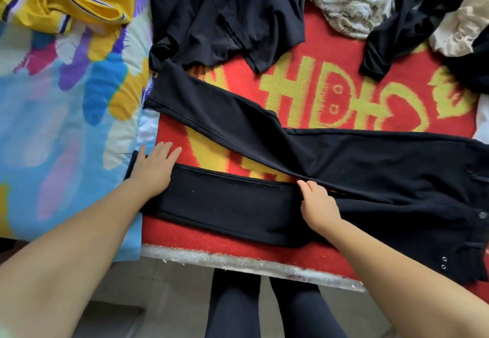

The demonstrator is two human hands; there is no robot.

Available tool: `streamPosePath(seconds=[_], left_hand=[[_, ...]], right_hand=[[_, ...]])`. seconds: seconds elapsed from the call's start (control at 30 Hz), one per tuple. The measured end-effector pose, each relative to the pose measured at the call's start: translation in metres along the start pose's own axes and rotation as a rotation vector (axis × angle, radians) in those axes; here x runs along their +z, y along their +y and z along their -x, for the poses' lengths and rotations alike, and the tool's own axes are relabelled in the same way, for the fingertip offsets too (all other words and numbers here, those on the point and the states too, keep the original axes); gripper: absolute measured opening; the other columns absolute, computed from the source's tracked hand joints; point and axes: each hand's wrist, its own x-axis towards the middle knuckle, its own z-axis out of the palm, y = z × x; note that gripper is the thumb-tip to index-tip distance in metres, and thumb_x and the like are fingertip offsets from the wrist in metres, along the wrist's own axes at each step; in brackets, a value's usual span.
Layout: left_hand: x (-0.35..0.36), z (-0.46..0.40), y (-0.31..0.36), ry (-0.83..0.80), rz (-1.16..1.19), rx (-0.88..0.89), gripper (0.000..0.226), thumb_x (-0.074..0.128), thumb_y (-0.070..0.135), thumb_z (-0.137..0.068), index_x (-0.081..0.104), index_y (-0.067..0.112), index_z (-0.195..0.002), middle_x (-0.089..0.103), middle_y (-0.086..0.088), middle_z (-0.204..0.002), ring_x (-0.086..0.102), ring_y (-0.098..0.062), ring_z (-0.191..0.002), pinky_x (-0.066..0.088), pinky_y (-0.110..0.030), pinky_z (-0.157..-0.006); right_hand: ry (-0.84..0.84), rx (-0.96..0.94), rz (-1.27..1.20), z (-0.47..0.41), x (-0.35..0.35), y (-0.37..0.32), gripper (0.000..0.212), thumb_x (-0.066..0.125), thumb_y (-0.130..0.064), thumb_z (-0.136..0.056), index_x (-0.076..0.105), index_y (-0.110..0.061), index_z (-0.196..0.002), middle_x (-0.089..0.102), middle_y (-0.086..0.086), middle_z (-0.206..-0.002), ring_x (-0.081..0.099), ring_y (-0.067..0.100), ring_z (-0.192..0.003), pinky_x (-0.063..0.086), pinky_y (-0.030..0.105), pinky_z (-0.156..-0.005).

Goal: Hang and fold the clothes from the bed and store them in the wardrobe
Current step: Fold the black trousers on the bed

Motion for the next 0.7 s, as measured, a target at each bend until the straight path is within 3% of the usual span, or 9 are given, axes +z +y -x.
streamPosePath(seconds=[0.1,0.17,0.23,0.3,0.37,0.5,0.6,0.7], left_hand=[[-0.005,-0.018,-0.011,-0.061,-0.045,-0.023,0.031,0.051,0.018,-0.093,0.045,0.014,-0.123,0.061,-0.007,-0.119,0.056,-0.027,-0.115,0.027,-0.043,-0.106],[-0.008,-0.019,-0.018,-0.108,-0.107,-0.02,0.012,0.046,0.022,-0.097,0.052,0.018,-0.106,0.067,-0.003,-0.109,0.061,-0.025,-0.106,0.033,-0.035,-0.092],[-0.012,-0.013,-0.023,-0.06,-0.115,-0.057,0.01,0.048,0.023,-0.097,0.056,0.019,-0.101,0.068,-0.004,-0.105,0.062,-0.026,-0.102,0.033,-0.034,-0.086],[-0.018,-0.01,-0.026,-0.028,-0.12,-0.073,0.016,0.054,0.029,-0.095,0.059,0.018,-0.106,0.065,-0.005,-0.111,0.059,-0.026,-0.107,0.036,-0.035,-0.088],[-0.028,-0.016,-0.028,0.008,0.022,-0.026,0.025,0.058,0.029,-0.091,0.057,0.015,-0.112,0.06,-0.01,-0.115,0.055,-0.03,-0.112,0.039,-0.04,-0.09],[-0.072,-0.057,-0.014,0.26,0.363,0.098,0.04,0.055,0.007,-0.086,0.054,0.005,-0.126,0.053,-0.017,-0.124,0.049,-0.038,-0.117,0.043,-0.051,-0.094],[-0.107,-0.104,0.009,0.26,0.326,0.15,0.055,0.046,0.0,-0.088,0.04,0.009,-0.143,0.04,-0.012,-0.146,0.036,-0.032,-0.134,0.036,-0.049,-0.105],[-0.121,-0.141,0.025,0.16,0.075,0.249,0.066,0.044,0.0,-0.089,0.024,0.011,-0.151,0.024,-0.012,-0.156,0.022,-0.027,-0.143,0.023,-0.044,-0.115]], right_hand=[[0.051,0.029,0.066,-0.009,0.0,0.0,0.049,0.048,-0.01,-0.092,0.039,-0.015,-0.14,0.045,0.008,-0.133,0.043,0.03,-0.119,0.041,0.04,-0.089],[0.142,0.047,0.05,-0.013,-0.002,-0.001,0.035,0.047,-0.005,-0.091,0.052,-0.012,-0.125,0.051,0.01,-0.12,0.046,0.032,-0.11,0.041,0.041,-0.083],[0.187,0.044,0.012,-0.015,-0.004,-0.002,0.028,0.047,-0.003,-0.091,0.056,-0.01,-0.116,0.052,0.011,-0.113,0.047,0.032,-0.105,0.041,0.041,-0.078],[0.194,0.017,-0.06,-0.02,-0.01,-0.004,0.025,0.047,-0.007,-0.093,0.057,-0.01,-0.116,0.051,0.01,-0.112,0.047,0.031,-0.106,0.043,0.04,-0.079],[0.245,-0.036,-0.161,-0.028,-0.023,-0.006,0.023,0.049,-0.009,-0.093,0.059,-0.009,-0.113,0.053,0.009,-0.11,0.05,0.03,-0.105,0.044,0.04,-0.08],[0.411,-0.076,-0.241,-0.061,-0.067,-0.006,0.031,0.047,-0.003,-0.092,0.058,-0.009,-0.12,0.055,0.011,-0.119,0.049,0.031,-0.111,0.044,0.04,-0.082],[0.257,-0.012,-0.138,-0.095,-0.097,0.003,0.05,0.043,-0.003,-0.095,0.038,-0.013,-0.144,0.039,0.01,-0.146,0.036,0.031,-0.132,0.04,0.045,-0.098],[0.071,0.004,0.021,-0.117,-0.112,0.011,0.067,0.047,-0.002,-0.091,0.023,-0.016,-0.152,0.025,0.008,-0.155,0.025,0.029,-0.142,0.032,0.046,-0.111]])
